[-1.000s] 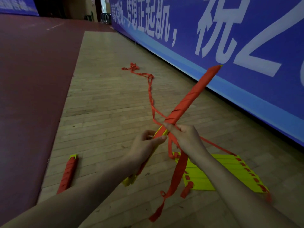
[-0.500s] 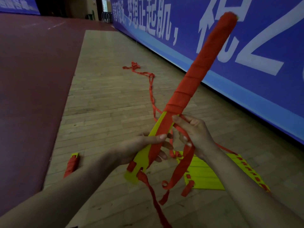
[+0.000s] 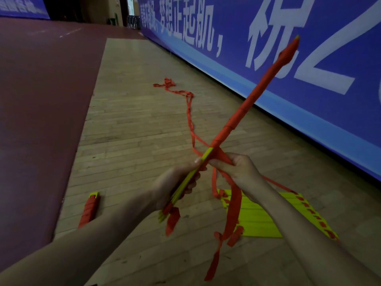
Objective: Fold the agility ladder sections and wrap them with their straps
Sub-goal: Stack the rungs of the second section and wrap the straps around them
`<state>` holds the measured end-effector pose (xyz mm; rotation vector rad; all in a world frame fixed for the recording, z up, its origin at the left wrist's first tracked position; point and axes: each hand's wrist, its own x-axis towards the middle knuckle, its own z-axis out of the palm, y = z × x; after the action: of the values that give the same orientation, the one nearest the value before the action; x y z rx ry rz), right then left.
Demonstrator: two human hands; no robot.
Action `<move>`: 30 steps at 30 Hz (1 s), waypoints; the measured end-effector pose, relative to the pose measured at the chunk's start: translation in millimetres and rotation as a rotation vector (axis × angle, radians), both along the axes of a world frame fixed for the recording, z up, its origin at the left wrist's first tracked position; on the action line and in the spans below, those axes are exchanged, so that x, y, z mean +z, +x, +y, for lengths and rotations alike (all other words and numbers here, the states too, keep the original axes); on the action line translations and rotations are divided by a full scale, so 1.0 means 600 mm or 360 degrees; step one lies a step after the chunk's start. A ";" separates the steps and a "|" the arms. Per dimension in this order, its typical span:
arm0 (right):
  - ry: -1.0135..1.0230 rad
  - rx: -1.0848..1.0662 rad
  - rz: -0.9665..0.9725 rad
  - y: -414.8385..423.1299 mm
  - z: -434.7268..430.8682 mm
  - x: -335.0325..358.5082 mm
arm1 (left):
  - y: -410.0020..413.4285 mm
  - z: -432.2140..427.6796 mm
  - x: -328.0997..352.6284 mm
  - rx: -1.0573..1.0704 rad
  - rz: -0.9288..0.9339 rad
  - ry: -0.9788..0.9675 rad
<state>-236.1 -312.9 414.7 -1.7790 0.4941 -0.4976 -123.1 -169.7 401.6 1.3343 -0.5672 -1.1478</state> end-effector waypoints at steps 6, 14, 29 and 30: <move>-0.0156 -0.0039 0.0051 0.001 -0.002 -0.004 | 0.005 -0.003 -0.003 0.0138 -0.0175 -0.0006; -0.0249 -0.0195 0.0068 0.012 0.009 -0.002 | -0.017 -0.018 -0.013 0.0439 -0.0445 -0.0046; 0.0206 -0.0374 0.0089 0.034 0.030 -0.012 | -0.032 -0.023 -0.032 0.0715 -0.1479 -0.0038; 0.0260 -0.0342 0.0078 0.033 0.028 -0.013 | -0.031 -0.022 -0.028 0.0670 -0.1503 -0.0017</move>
<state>-216.3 -296.3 407.2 -1.5925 0.7445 -0.5476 -141.9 -182.6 385.0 1.8511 -0.8920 -0.1161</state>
